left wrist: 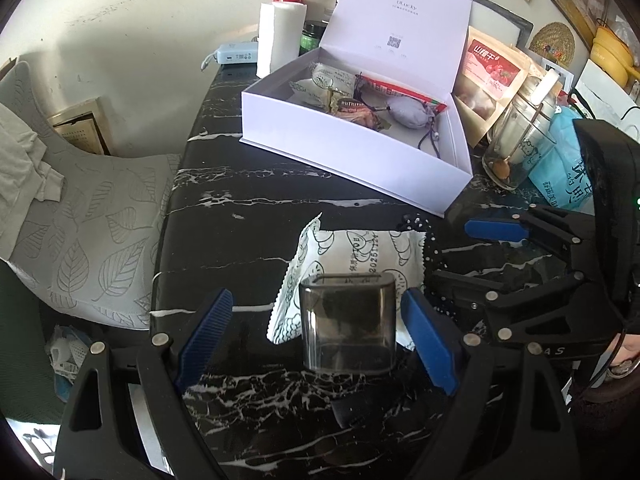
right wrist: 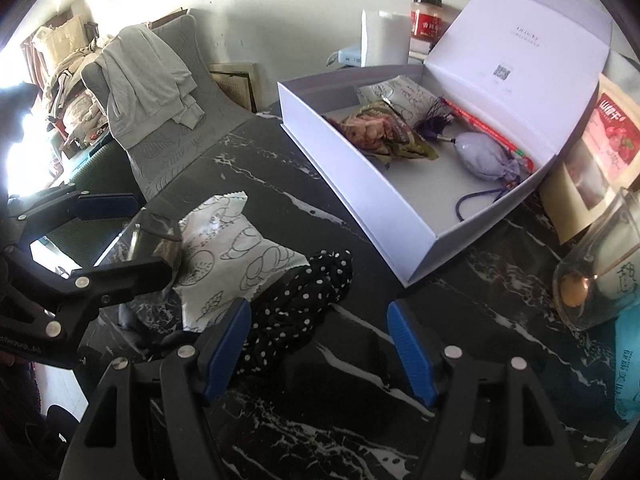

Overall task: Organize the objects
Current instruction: 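Close left gripper on clear square container while right gripper closes on polka-dot cloth, then lift and carry clear container with left tool while right tool carries polka-dot cloth toward box, then lower container and polka-dot cloth into the box and open both grippers, then withdraw both open grippers from the box back over the table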

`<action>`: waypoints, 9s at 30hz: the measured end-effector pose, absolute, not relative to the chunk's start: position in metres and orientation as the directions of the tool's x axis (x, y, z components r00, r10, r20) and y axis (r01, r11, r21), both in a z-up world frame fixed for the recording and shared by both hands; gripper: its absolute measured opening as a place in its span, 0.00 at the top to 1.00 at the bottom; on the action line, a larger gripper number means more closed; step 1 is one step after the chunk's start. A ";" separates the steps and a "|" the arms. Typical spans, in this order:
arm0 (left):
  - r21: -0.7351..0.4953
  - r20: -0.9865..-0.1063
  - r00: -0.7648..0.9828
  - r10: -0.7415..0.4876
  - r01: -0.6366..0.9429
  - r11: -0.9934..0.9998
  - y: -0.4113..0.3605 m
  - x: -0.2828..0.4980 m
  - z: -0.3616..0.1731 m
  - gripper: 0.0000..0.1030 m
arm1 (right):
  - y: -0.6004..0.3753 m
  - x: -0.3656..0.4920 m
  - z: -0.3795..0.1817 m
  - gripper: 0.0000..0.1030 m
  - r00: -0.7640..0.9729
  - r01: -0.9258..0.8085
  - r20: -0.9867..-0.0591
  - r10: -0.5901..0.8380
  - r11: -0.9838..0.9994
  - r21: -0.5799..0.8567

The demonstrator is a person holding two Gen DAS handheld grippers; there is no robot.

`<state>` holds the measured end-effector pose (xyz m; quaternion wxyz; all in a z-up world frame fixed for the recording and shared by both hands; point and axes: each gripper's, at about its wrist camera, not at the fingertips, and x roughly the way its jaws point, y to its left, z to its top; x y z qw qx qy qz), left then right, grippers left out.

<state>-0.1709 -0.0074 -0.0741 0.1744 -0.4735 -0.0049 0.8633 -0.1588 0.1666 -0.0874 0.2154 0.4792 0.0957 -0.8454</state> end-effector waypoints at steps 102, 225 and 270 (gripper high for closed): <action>-0.095 -0.860 -0.472 0.196 -0.230 -0.969 -0.019 -0.071 -0.095 0.58 | 0.213 -0.059 -0.102 0.84 -0.530 0.451 -0.790 -0.307 -0.891 0.044; -0.046 -0.823 -0.492 0.283 -0.439 -0.897 0.103 -0.433 -0.058 0.58 | 0.220 -0.353 -0.045 0.83 -0.609 0.414 -0.749 -0.261 -0.910 -0.020; 0.001 -0.708 -0.648 0.280 -0.397 -0.918 0.073 -0.307 0.091 0.35 | 0.226 -0.249 0.066 0.59 -0.750 0.367 -0.619 -0.233 -0.925 -0.097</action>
